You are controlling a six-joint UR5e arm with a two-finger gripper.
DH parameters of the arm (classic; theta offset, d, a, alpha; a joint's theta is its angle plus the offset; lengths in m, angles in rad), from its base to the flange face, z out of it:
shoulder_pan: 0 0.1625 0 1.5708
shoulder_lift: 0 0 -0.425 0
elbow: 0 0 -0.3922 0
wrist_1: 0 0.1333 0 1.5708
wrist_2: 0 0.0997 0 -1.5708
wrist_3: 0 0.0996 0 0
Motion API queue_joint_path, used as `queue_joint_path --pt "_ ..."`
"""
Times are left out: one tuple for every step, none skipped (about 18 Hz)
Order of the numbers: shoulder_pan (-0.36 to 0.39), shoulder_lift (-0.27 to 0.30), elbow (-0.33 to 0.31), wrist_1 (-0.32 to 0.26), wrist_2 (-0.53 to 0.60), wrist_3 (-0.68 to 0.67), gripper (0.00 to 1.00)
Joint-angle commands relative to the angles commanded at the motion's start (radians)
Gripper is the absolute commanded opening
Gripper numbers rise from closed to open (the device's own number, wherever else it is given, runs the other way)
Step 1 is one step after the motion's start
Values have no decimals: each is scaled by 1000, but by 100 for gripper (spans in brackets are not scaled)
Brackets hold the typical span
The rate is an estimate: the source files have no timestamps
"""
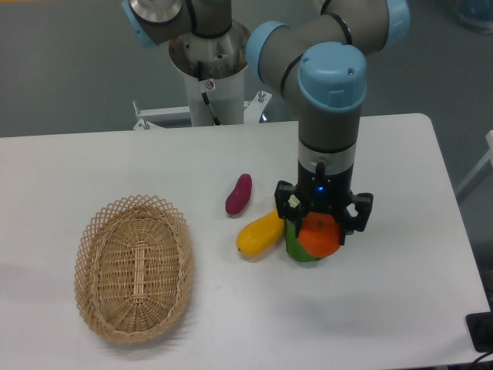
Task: Place the orange in the basket
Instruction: 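Close the gripper around the orange beside the bok choy, then lift the orange and carry it over the wicker basket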
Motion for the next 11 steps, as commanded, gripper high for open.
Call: queue_joint_path --pt "-15 0 -2 0 2 -37 62" --pt "-35 -3 -2 2 2 -78 62" --pt "-58 -8 -2 15 2 -123 62" --pt "-81 -15 -3 44 5 -164 62" --pt "-124 -35 -6 90 14 -224 62" --pt "-146 -38 -8 101 17 -258 62" --pt "-167 -44 -11 104 20 -284 62" --pt "-211 -51 -12 104 20 -308 62" --pt "-241 -60 -12 104 20 -319 62" --pt "-262 -63 -11 106 17 -327 62" --pt "-300 -67 -15 106 12 -329 62"
